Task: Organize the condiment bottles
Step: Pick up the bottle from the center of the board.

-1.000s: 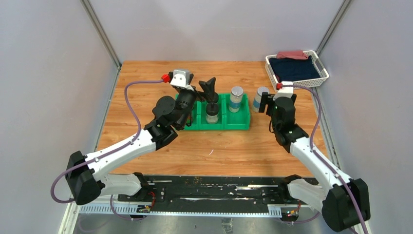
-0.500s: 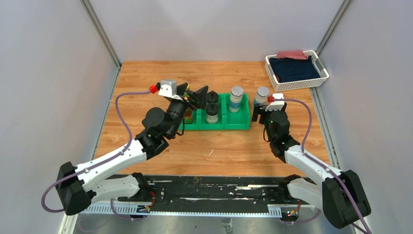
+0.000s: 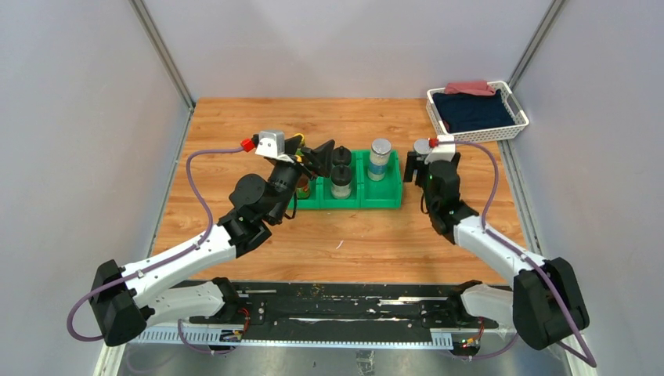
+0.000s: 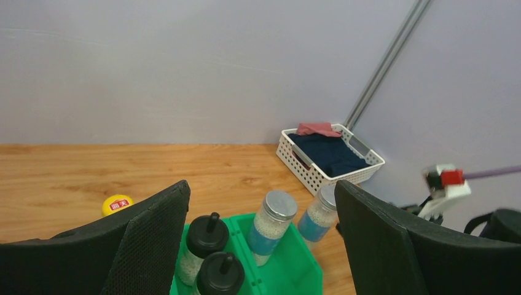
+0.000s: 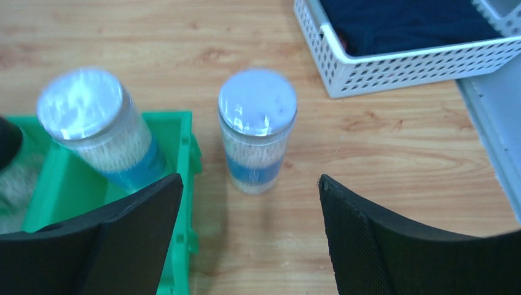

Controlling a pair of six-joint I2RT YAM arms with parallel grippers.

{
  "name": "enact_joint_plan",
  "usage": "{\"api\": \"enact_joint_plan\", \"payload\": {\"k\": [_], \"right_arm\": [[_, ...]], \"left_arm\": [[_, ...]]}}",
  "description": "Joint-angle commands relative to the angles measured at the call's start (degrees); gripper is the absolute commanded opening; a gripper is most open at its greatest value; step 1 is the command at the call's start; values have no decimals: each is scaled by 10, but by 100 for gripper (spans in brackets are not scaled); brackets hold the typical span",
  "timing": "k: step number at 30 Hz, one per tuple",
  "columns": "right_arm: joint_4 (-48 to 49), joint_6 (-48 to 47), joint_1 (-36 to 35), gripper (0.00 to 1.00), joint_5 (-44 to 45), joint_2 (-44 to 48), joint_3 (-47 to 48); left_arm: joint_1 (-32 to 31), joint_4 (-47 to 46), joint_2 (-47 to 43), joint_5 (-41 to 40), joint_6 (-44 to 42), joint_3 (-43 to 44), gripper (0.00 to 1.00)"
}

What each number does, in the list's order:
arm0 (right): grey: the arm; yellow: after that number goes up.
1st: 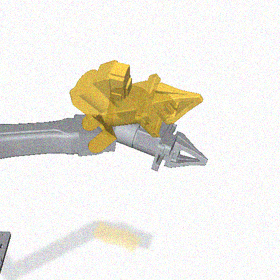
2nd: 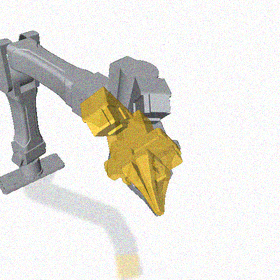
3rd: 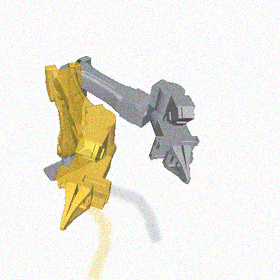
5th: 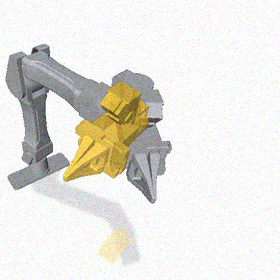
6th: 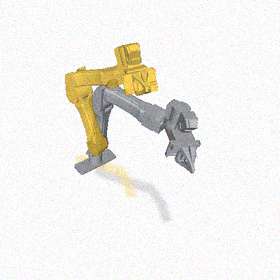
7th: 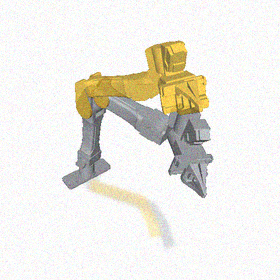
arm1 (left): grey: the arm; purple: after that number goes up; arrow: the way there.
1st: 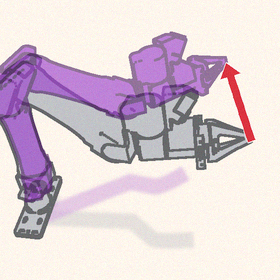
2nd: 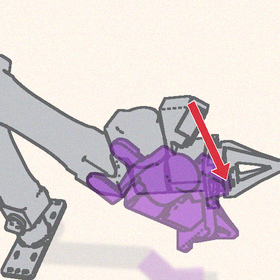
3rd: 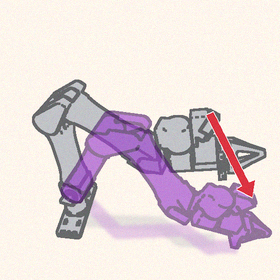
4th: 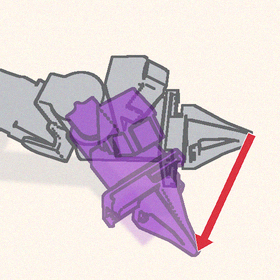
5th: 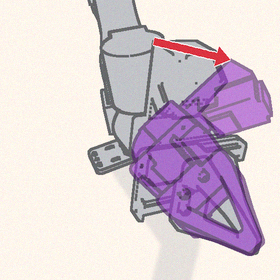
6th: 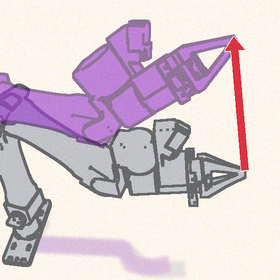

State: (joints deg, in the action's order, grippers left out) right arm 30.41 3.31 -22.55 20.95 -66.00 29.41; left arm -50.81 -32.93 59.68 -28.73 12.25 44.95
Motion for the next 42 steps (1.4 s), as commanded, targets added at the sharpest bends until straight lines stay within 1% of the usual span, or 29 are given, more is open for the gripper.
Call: {"api": "enact_joint_plan", "payload": {"k": [1,4,6,10,12,14,22,29,36,42], "right_arm": [[-229,79,-10,85,87,-6,179],[-461,133,-10,85,105,-60,362],[-557,156,-10,84,100,-99,456],[-686,178,-6,84,95,-184,606],[-746,185,0,84,80,-234,667],[-795,193,6,84,59,-265,710],[-855,219,63,83,-74,-307,740],[-868,214,94,83,-135,-329,741],[-871,223,104,85,-159,-360,750],[-875,225,112,86,-149,-380,755]], "left_arm": [[1,-17,-6,-17,5,3,90],[1,-6,-12,-24,10,15,90],[1,7,-15,-27,13,23,90],[1,29,-13,-32,17,37,90],[1,41,-12,-36,19,44,90],[1,55,-11,-43,22,50,90],[1,93,-17,-43,32,56,91],[1,100,-30,-35,50,46,90],[1,103,-44,-25,63,39,89],[0,104,-46,-20,68,38,88]]}}
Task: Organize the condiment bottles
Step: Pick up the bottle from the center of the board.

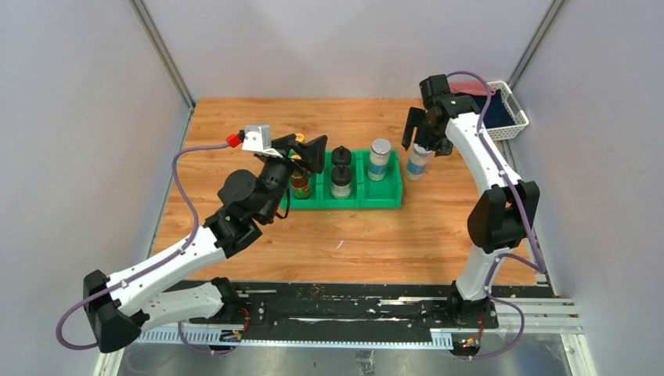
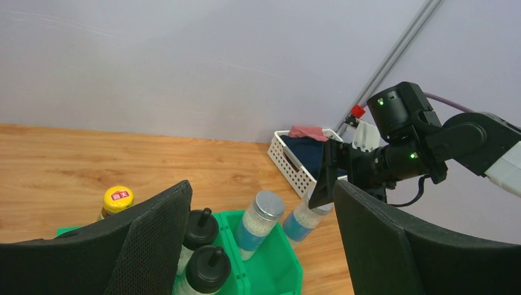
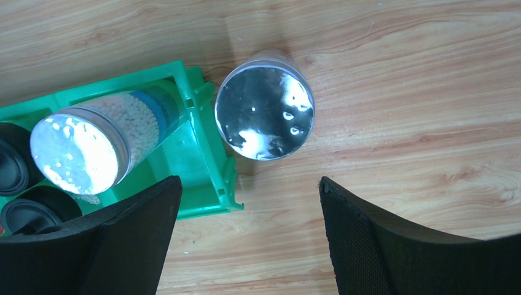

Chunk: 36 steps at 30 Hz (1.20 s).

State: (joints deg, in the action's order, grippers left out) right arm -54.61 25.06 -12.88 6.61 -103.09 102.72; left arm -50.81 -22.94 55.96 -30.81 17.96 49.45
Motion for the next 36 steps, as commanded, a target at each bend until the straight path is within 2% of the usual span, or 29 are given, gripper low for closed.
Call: {"api": "enact_joint_plan", "payload": {"k": [1,36], "right_arm": [[-24,7,17,86,-4,-11,22],[-13,-8,49,84,-34,-101,75]], "left_arm": [[0,4,-9,1,11,-8,88],[0,3,16,16,9,7,87]]}}
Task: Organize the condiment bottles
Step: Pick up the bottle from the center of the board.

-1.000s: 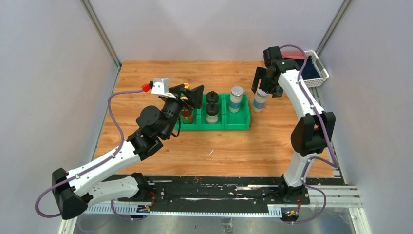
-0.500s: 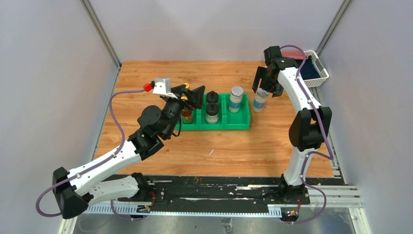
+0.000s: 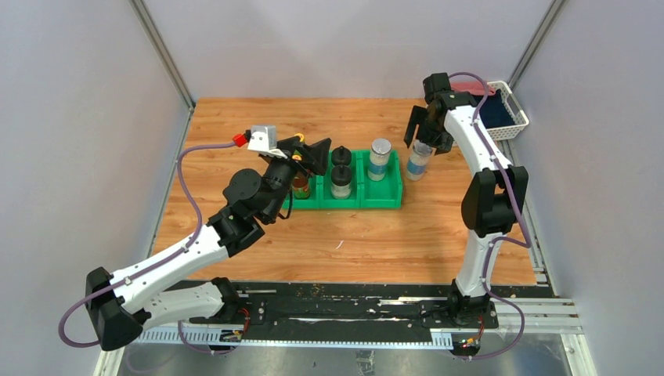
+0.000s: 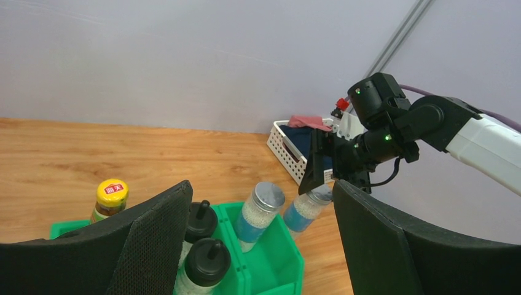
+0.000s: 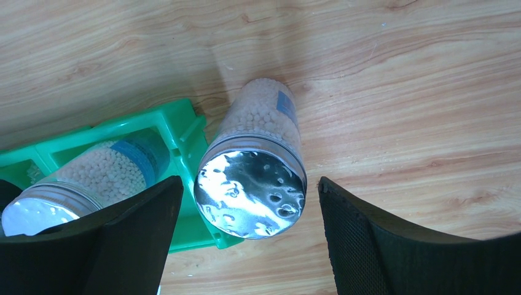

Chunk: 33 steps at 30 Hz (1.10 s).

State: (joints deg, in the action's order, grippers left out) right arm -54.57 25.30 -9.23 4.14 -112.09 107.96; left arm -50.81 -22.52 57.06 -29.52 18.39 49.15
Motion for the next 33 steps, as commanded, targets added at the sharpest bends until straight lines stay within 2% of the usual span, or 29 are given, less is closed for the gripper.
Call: {"api": "enact_joint_plan", "payload": {"k": [1,13,33], "right_arm": [[-14,-11,13,84,-10,-11,23],[-13,-10,16,83,-17,-21,23],[-12,-5,15,65,-30,-19,12]], "left_arm": [[0,-2,7,4,5,10,87],[0,-2,6,6,7,7,87],[0,-2,3,7,10,0,87]]}}
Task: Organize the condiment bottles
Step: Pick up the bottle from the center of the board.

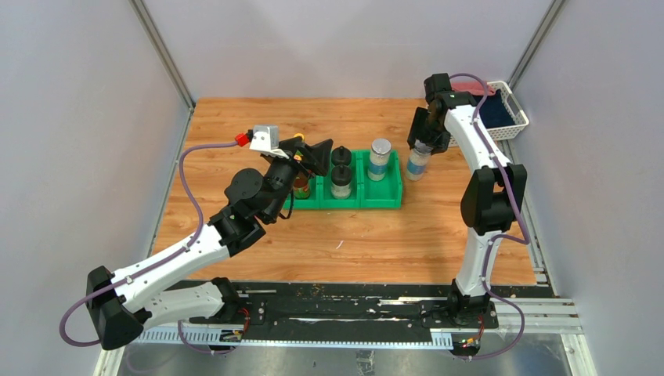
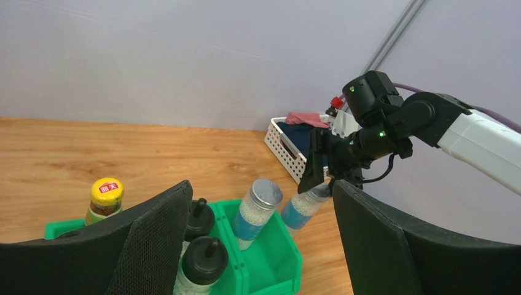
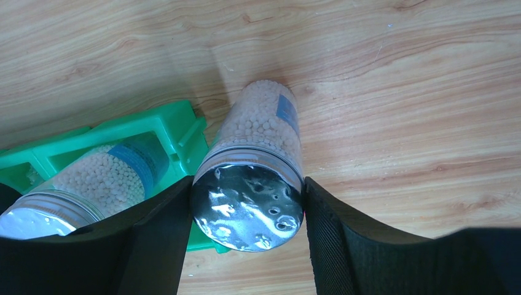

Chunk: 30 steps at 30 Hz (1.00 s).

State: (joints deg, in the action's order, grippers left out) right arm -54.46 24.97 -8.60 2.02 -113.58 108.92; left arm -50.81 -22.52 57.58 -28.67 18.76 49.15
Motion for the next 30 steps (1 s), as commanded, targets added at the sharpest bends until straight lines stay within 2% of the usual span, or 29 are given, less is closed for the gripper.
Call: {"api": "enact_joint_plan", "payload": {"k": [1,6,10,13,16,30], "right_arm": [[-12,-1,9,64,-10,-4,1],[-11,0,8,60,-10,-1,-4],[-7,0,8,50,-11,2,-12],[-4,0,8,32,-11,5,-17],[0,-3,8,1,-11,8,-20],[18,-17,0,0,13,62,-24]], "left_arm": [[0,-2,-3,-2,7,0,87],[0,-2,-4,-1,7,-2,87],[0,-2,-7,-1,7,-3,87],[0,-2,-9,-2,8,-4,87],[0,-2,-10,-2,8,-5,87],[0,-2,-12,-15,1,-3,87]]}}
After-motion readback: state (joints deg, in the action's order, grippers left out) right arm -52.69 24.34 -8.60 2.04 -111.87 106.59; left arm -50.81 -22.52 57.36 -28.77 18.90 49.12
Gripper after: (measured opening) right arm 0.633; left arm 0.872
